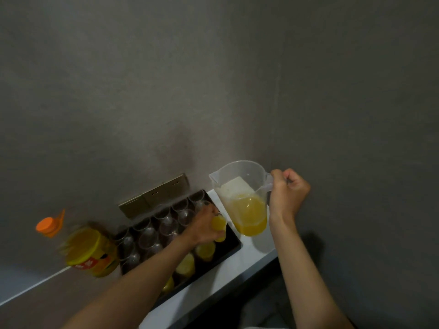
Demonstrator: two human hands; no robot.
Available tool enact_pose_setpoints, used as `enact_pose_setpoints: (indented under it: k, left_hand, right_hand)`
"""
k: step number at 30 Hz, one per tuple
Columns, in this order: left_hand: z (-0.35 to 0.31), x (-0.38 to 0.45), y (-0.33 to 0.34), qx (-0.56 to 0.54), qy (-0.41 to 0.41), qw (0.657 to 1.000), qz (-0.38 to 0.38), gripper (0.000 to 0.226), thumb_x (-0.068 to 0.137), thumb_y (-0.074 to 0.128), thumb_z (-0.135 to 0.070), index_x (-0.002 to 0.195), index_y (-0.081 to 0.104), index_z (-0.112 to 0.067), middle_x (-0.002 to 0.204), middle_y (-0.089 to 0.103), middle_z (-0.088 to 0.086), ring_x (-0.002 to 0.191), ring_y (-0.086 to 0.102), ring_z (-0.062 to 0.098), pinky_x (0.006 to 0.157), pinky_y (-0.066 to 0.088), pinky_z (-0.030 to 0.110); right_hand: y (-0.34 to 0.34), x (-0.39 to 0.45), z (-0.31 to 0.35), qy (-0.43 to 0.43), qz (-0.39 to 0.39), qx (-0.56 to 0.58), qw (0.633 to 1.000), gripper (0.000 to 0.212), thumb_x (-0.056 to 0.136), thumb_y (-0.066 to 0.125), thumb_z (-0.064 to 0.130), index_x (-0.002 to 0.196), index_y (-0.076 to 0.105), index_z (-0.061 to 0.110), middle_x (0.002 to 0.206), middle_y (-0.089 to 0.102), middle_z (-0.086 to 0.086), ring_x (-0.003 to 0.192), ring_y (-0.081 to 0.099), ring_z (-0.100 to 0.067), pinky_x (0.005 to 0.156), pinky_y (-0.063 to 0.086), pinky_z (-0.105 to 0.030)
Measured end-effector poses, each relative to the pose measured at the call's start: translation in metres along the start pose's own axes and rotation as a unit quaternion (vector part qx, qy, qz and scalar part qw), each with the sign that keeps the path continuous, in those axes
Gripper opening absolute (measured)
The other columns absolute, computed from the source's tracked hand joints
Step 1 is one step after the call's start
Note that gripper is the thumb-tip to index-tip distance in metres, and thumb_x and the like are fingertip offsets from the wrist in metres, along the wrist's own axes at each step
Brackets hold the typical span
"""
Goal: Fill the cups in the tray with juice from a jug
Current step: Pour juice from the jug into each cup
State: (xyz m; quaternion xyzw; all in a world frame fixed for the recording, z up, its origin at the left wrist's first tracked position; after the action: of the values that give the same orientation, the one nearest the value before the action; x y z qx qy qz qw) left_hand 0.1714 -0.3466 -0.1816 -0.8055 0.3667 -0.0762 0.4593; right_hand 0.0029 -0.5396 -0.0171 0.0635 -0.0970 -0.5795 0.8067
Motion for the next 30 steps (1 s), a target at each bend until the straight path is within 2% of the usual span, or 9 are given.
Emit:
enact_pose_setpoints:
  k: [2, 4, 9, 12, 17, 20, 23, 28, 30]
  left_hand:
    - [-0.004, 0.002, 0.006, 0.004, 0.001, 1.000, 0.009, 0.064, 0.065, 0.082, -0.035, 0.121, 0.056, -0.019, 0.119, 0.056, -0.006, 0.107, 0.058, 0.012, 0.092, 0.055, 0.037]
    - [-0.003, 0.005, 0.013, 0.021, 0.003, 1.000, 0.015, 0.070, 0.058, 0.081, -0.042, 0.121, 0.054, -0.024, 0.119, 0.057, -0.008, 0.105, 0.058, 0.011, 0.090, 0.055, 0.038]
    - [0.012, 0.019, 0.037, 0.080, 0.008, 0.995, 0.055, 0.090, 0.050, 0.077, -0.058, 0.132, 0.047, -0.033, 0.129, 0.055, -0.009, 0.114, 0.056, 0.013, 0.094, 0.054, 0.038]
    - [0.018, 0.027, 0.050, 0.135, 0.021, 0.988, 0.071, 0.093, 0.048, 0.072, -0.066, 0.132, 0.048, -0.034, 0.135, 0.050, -0.005, 0.120, 0.051, 0.018, 0.096, 0.053, 0.041]
    - [0.033, 0.039, 0.069, 0.190, 0.017, 0.980, 0.059, 0.093, 0.049, 0.068, -0.073, 0.132, 0.047, -0.034, 0.141, 0.045, -0.005, 0.124, 0.048, 0.022, 0.096, 0.053, 0.041]
    - [0.023, 0.035, 0.065, 0.194, 0.009, 0.979, 0.055, 0.096, 0.052, 0.070, -0.068, 0.137, 0.044, -0.029, 0.147, 0.042, -0.001, 0.131, 0.045, 0.025, 0.101, 0.051, 0.042]
    - [0.011, 0.028, 0.062, 0.197, 0.003, 0.979, 0.055, 0.091, 0.065, 0.081, -0.051, 0.142, 0.043, -0.020, 0.151, 0.039, 0.003, 0.138, 0.038, 0.028, 0.107, 0.046, 0.040]
    - [0.014, 0.030, 0.067, 0.225, -0.013, 0.973, 0.048, 0.092, 0.073, 0.085, -0.037, 0.148, 0.037, -0.014, 0.154, 0.032, 0.007, 0.142, 0.031, 0.028, 0.106, 0.045, 0.038]
    - [0.015, 0.030, 0.068, 0.233, -0.013, 0.971, 0.047, 0.093, 0.073, 0.085, -0.037, 0.149, 0.036, -0.014, 0.156, 0.030, 0.007, 0.143, 0.029, 0.029, 0.106, 0.045, 0.037]
  right_hand:
    - [-0.002, 0.004, -0.002, 0.000, -0.002, -0.006, 1.000, 0.035, 0.078, 0.060, -0.004, 0.054, 0.038, 0.008, 0.052, 0.030, -0.003, 0.054, 0.027, -0.017, 0.047, 0.024, -0.026]
    - [-0.003, 0.005, -0.003, -0.004, -0.002, -0.012, 1.000, 0.034, 0.078, 0.060, -0.003, 0.055, 0.037, 0.003, 0.053, 0.030, -0.003, 0.054, 0.027, -0.018, 0.048, 0.024, -0.027]
    - [-0.003, 0.010, -0.011, 0.000, 0.004, -0.013, 1.000, 0.033, 0.078, 0.060, 0.000, 0.057, 0.034, -0.001, 0.055, 0.031, -0.006, 0.055, 0.027, -0.019, 0.051, 0.025, -0.029]
    - [-0.002, 0.013, -0.014, 0.003, 0.011, -0.013, 1.000, 0.034, 0.077, 0.061, 0.000, 0.056, 0.035, 0.002, 0.054, 0.032, -0.005, 0.055, 0.028, -0.018, 0.051, 0.026, -0.030]
    - [-0.002, 0.018, -0.018, 0.004, 0.019, -0.026, 0.999, 0.034, 0.079, 0.061, -0.002, 0.060, 0.032, -0.004, 0.055, 0.032, -0.007, 0.056, 0.028, -0.019, 0.052, 0.027, -0.032]
    - [-0.002, 0.021, -0.021, 0.012, 0.025, -0.029, 0.999, 0.033, 0.079, 0.061, -0.001, 0.060, 0.033, -0.005, 0.055, 0.033, -0.008, 0.056, 0.029, -0.020, 0.053, 0.029, -0.033]
    - [-0.003, 0.023, -0.022, 0.015, 0.031, -0.030, 0.999, 0.034, 0.080, 0.061, 0.000, 0.058, 0.034, 0.000, 0.055, 0.033, -0.008, 0.056, 0.029, -0.020, 0.053, 0.029, -0.032]
    - [-0.006, 0.025, -0.026, 0.028, 0.032, -0.040, 0.998, 0.034, 0.082, 0.061, 0.001, 0.061, 0.035, -0.002, 0.057, 0.033, -0.009, 0.057, 0.030, -0.021, 0.054, 0.030, -0.034]
    - [-0.006, 0.026, -0.025, 0.027, 0.034, -0.042, 0.998, 0.033, 0.081, 0.061, 0.000, 0.058, 0.037, 0.006, 0.055, 0.032, -0.007, 0.056, 0.028, -0.020, 0.053, 0.029, -0.033]
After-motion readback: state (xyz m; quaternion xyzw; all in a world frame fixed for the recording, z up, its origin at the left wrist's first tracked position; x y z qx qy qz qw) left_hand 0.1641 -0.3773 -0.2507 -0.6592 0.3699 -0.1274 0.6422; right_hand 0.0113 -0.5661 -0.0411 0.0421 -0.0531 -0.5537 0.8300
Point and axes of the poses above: each hand's wrist, its own x-axis towards the middle knuckle, its own y-axis out of the palm, z = x × y, the point moved 9 cm from there along x, towards the middle knuckle
